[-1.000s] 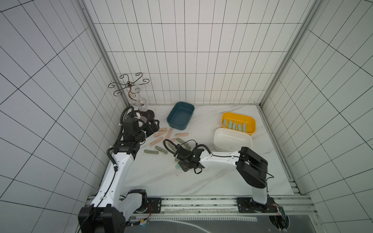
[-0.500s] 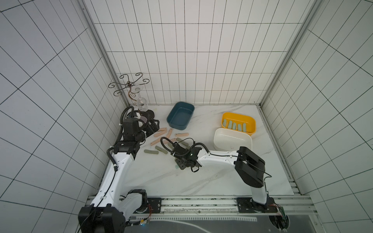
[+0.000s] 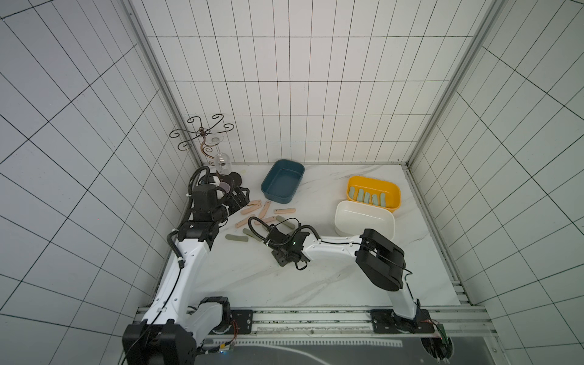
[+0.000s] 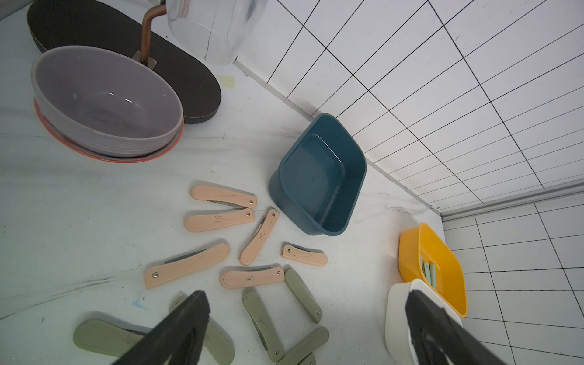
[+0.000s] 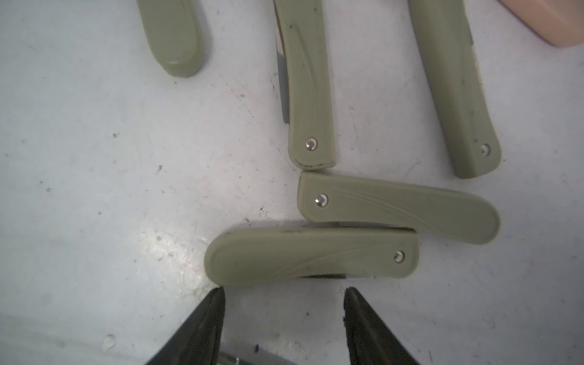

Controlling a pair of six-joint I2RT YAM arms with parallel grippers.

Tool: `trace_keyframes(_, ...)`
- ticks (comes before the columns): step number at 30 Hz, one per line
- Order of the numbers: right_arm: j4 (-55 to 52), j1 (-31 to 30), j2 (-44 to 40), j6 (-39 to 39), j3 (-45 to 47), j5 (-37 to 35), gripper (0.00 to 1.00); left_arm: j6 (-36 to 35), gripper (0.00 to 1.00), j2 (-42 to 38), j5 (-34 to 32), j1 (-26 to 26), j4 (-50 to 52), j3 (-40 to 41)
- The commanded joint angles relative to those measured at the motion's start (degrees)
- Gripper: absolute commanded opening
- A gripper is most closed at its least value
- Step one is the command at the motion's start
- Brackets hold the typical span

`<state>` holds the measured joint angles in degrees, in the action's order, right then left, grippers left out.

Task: Place the fruit knives into the storage box by color
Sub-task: Pick up the fruit knife from the center of the board.

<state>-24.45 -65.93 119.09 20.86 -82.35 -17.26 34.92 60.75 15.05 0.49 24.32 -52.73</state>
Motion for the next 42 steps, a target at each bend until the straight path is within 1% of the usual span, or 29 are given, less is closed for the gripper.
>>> trace_keyframes(1, -0.77, -0.16, -2.23, 0.30, 0.04, -1.33, 0.62, -0.16, 0.97, -0.77, -0.46, 0.21, -0.15, -0.40)
trace_keyframes(7, -0.03, -0.18, -7.03, 1.23, 7.23, -1.56, 0.62, -0.05, 0.97, -1.07, -0.28, 0.19, -0.15, -0.44)
trace_keyframes(11, 1.05, -0.08, -10.70, 2.14, 12.30, -0.44, 0.62, 0.12, 0.97, -1.08, -0.15, 0.19, -0.22, -0.45)
trace_keyframes(17, 2.00, -0.07, -14.90, 1.95, 15.53, 1.40, 0.63, 0.48, 0.97, -0.96, 0.28, 0.14, -0.28, -0.49)
trace_keyframes(19, 4.14, -0.11, -17.32, -0.63, 16.91, 3.09, 0.65, 0.50, 0.97, -1.02, 0.33, 0.17, -0.24, -0.53)
trace_keyframes(22, 8.66, 0.08, -20.48, -6.97, 19.88, 6.71, 0.68, 0.26, 0.97, -1.00, 0.16, 0.18, 0.00, -0.78)
trace_keyframes(26, 10.53, 0.77, -20.89, -17.80, 20.36, 12.79, 0.69, 0.23, 0.97, -0.90, -0.08, 0.12, 0.12, -0.80)
trace_keyframes(28, 11.29, 1.44, -20.24, -21.12, 20.35, 14.90, 0.69, 0.24, 0.97, -0.89, -0.15, 0.18, 0.12, -0.80)
trace_keyframes(30, 11.55, 2.22, -19.31, -23.39, 20.13, 16.66, 0.69, 0.15, 0.97, -0.72, -0.19, 0.14, 0.17, -0.95)
trace_keyframes(37, 12.98, 4.90, -16.96, -29.29, 20.24, 19.39, 0.70, -0.37, 0.97, -0.59, -0.37, 0.16, 0.47, -1.38)
trace_keyframes(42, 11.47, 5.16, -14.50, -31.79, 18.83, 21.65, 0.70, -0.47, 0.97, -0.74, -0.46, 0.16, 0.56, -1.24)
